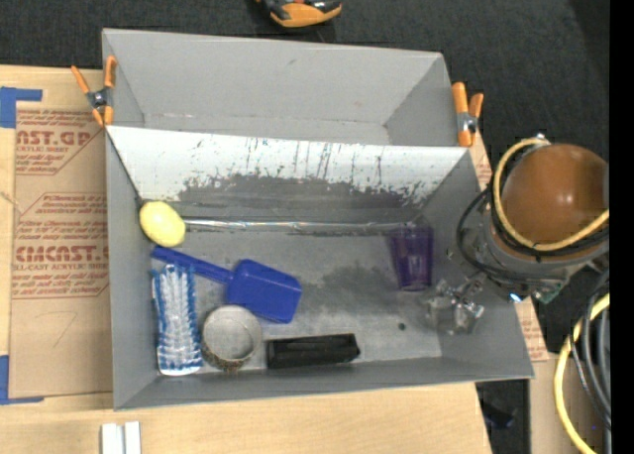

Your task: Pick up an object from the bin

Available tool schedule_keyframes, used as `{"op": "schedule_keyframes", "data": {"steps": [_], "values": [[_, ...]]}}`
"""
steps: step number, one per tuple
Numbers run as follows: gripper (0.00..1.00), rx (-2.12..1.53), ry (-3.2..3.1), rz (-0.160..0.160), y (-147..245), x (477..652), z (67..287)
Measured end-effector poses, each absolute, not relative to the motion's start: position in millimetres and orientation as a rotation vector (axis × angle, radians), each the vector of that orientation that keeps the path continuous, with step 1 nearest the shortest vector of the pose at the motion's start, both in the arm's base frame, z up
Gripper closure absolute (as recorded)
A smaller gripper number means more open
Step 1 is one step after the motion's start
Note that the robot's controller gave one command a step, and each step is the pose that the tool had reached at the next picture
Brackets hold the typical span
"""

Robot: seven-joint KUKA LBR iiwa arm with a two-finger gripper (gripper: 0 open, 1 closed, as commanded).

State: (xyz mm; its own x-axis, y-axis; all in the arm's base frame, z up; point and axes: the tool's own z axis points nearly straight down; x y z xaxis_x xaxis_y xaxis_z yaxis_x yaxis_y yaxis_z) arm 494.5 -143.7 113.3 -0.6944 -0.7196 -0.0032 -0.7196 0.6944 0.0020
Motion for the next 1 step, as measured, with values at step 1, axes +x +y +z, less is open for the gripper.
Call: {"op": "schedule_keyframes", "data": {"steps": [1], "values": [[1.00, -1.183, 2.907, 0.010, -138.9, 499.8, 79.0]]}}
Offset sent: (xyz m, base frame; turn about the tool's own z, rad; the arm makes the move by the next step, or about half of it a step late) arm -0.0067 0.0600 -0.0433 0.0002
